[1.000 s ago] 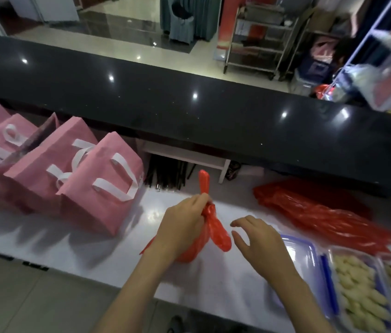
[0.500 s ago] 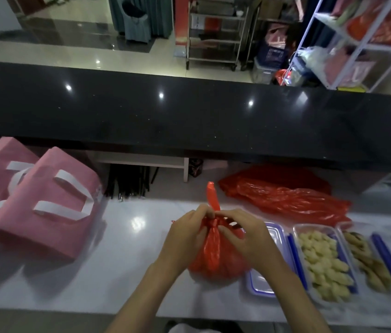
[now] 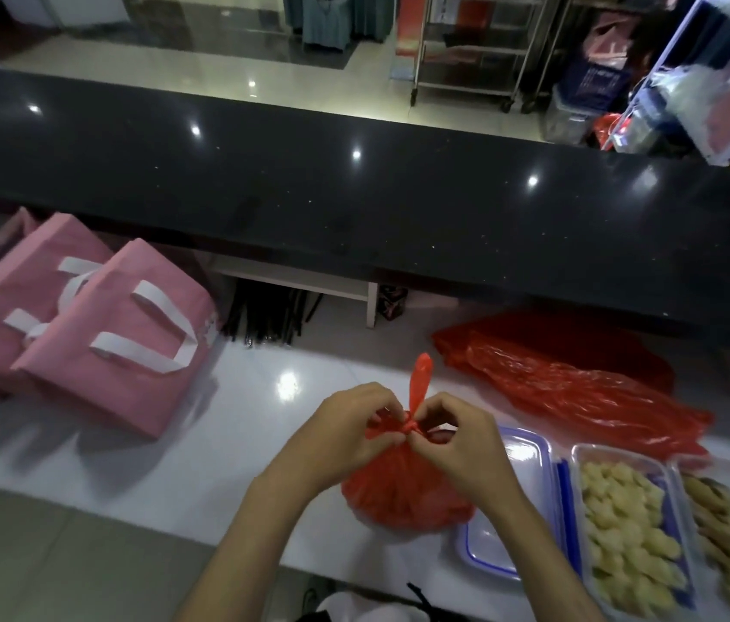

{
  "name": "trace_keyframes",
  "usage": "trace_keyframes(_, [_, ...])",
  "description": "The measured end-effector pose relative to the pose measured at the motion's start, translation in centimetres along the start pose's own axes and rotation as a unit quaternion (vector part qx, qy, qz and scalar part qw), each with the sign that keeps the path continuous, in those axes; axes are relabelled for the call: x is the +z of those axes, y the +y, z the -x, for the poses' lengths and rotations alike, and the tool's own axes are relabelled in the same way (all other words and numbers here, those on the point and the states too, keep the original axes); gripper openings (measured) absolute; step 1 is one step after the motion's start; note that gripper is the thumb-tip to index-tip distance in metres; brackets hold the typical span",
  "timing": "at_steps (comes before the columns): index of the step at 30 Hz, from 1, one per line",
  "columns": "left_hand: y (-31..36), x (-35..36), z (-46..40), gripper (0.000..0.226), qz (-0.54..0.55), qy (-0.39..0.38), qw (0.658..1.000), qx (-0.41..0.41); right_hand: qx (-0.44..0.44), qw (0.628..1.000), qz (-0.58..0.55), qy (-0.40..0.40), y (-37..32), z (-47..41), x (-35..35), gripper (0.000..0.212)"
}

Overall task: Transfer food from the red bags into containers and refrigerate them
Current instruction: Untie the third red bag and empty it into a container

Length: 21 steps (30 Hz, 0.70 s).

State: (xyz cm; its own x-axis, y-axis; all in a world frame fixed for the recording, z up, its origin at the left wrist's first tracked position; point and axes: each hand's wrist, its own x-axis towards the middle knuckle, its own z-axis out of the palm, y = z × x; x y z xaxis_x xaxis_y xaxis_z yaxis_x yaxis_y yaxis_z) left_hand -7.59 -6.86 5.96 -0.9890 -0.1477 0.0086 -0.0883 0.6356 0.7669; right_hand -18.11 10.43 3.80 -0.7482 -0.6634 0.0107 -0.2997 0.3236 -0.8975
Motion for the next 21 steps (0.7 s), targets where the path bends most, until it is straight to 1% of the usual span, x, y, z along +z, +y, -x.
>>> trace_keyframes(3, [0.4, 0.4, -0.1, 0.008, -0.04, 0.001, 0.999, -0.014, -0.002, 0.999, -0.014, -0.032, 0.4, -0.4, -0.9, 0.018])
trace_keyframes(5, [0.8, 0.6, -0.3, 0.004, -0.062, -0.012, 0.998, -0.013, 0.009, 0.998, -0.026, -0.052, 0.6, -0.5, -1.6, 0.016])
trace_keyframes(9, [1.6, 0.9, -0.3, 0.01, -0.064, -0.037, 0.997, -0.005, 0.034, 0.997, -0.02, -0.073, 0.7, -0.3, -2.1, 0.01])
trace_keyframes(12, [2.1, 1.0, 0.1, 0.014, -0.034, -0.038, 0.999, 0.007, 0.042, 0.997, -0.039, -0.057, 0.6, 0.0, -2.0, 0.006])
trace_keyframes(15, [2.5, 0.7, 0.8, 0.014, -0.001, -0.024, 1.0, 0.011, 0.054, 0.994, -0.094, -0.03, 0.4, 0.5, -1.9, 0.006])
trace_keyframes(17, [2.7, 0.5, 1.1, 0.013, -0.003, -0.017, 1.0, 0.011, 0.06, 0.99, -0.125, -0.017, 0.1, 0.8, -1.7, 0.018])
trace_keyframes(18, [2.6, 0.5, 1.2, 0.013, -0.006, -0.011, 1.0, 0.012, 0.062, 0.989, -0.135, -0.013, 0.0, 0.9, -1.6, 0.02])
trace_keyframes(21, [2.3, 0.8, 1.1, 0.01, -0.043, 0.007, 0.999, 0.023, 0.055, 0.99, -0.127, -0.013, -0.2, 1.1, -1.4, 0.011])
